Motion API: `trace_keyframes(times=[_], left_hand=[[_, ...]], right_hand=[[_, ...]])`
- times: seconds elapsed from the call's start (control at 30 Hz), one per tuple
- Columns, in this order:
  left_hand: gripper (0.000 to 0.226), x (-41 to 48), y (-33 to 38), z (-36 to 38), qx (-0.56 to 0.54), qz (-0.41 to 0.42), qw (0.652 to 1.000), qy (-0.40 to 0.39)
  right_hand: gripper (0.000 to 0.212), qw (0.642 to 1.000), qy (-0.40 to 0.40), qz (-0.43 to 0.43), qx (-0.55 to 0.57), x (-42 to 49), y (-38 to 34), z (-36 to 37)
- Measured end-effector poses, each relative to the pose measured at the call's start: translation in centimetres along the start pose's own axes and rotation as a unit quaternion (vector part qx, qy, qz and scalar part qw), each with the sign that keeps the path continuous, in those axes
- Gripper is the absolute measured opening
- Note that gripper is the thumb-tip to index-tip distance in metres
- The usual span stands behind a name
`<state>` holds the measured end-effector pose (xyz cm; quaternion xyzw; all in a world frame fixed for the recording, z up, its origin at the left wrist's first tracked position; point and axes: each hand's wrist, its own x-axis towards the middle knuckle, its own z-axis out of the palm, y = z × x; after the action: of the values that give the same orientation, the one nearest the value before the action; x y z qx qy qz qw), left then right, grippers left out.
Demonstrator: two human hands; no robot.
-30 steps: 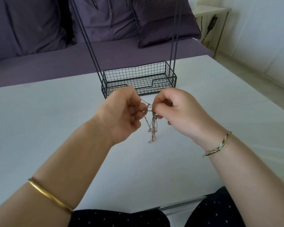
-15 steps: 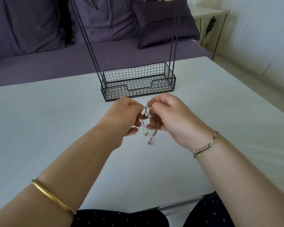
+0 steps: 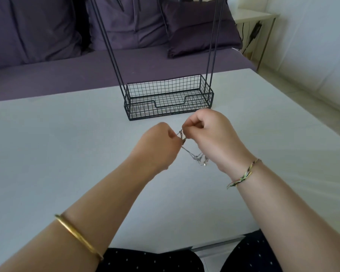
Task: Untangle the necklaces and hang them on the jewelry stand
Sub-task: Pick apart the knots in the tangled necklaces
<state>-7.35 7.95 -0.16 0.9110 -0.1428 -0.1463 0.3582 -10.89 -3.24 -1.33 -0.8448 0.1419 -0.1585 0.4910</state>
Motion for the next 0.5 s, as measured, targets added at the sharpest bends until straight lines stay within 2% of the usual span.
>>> trace_keyframes(times=[0.17, 0.27, 0.4, 0.47, 0.5], left_hand=[[0.020, 0.1, -0.4, 0.0, -0.046, -0.051, 0.996, -0.065], [0.022, 0.3, -0.2, -0.3, -0.118, -0.099, 0.985, -0.075], [0.023, 0.3, 0.1, -0.9, -0.329, -0.159, 0.928, -0.077], [0.022, 0.2, 0.3, -1.0, -0.401, -0.156, 0.900, -0.068], [0.022, 0.3, 0.3, -1.0, -0.413, -0.148, 0.897, -0.061]], right_hand=[[0.017, 0.996, -0.019, 0.028, 0.077, -0.1, -0.2, 0.5], [0.017, 0.991, -0.039, 0.056, 0.120, -0.1, -0.4, 0.3], [0.015, 0.977, -0.057, 0.114, 0.171, -0.1, -0.7, -0.1], [0.012, 0.985, -0.060, 0.102, 0.123, -0.2, -0.6, -0.1], [0.012, 0.989, -0.060, 0.090, 0.100, -0.2, -0.6, -0.1]])
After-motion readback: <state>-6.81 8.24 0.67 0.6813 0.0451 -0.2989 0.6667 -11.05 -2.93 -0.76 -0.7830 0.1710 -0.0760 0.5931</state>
